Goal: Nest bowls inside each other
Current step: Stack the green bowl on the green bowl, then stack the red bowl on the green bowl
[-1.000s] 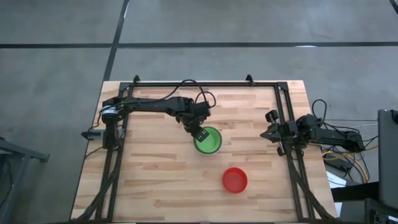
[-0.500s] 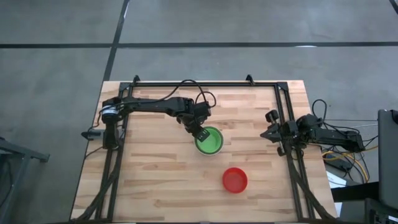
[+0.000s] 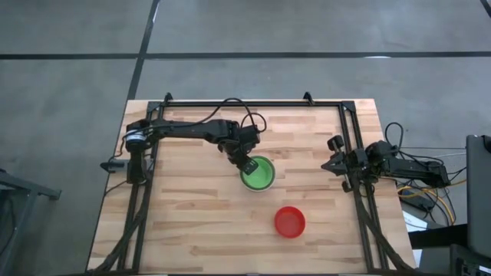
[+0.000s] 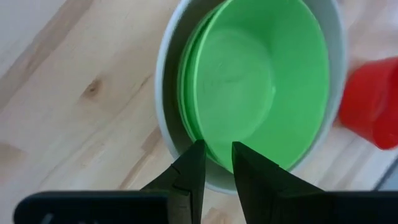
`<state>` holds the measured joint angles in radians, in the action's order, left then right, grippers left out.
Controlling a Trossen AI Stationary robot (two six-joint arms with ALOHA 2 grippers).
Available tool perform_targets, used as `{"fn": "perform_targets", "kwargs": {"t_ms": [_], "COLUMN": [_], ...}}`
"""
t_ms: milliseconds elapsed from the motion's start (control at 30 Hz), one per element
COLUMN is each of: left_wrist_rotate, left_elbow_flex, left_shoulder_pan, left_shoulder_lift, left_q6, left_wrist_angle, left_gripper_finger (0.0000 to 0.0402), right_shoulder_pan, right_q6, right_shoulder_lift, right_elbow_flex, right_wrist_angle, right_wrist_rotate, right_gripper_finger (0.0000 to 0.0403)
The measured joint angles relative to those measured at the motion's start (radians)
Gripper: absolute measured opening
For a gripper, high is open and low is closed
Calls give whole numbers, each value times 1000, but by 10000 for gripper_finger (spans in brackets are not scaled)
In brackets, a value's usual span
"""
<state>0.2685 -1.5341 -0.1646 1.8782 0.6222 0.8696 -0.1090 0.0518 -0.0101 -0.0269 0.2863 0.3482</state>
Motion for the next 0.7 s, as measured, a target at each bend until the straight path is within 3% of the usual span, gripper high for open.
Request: {"fn": "perform_targets", "kwargs": {"t_ms": [200,400,700], "left_wrist_rotate": [48,-15,-25], "left_elbow_flex": [-1,0,0], "left_shoulder_pan": [-2,-2,-3], "left_shoulder_lift": [0,0,0], "left_q6": [-27,26,32], "left_wrist_angle": [-29,-2,-2], "left_gripper_finger": [83,83,83], "right_shoulder_pan": [0,0,0], "right_q6": [0,0,0], "right_shoulder_lift": [0,0,0], "right_elbow_flex": [0,0,0], "right_wrist_angle": [0,0,0], "right_wrist_rotate": [0,0,0], "right_gripper_finger": [8,8,8]}}
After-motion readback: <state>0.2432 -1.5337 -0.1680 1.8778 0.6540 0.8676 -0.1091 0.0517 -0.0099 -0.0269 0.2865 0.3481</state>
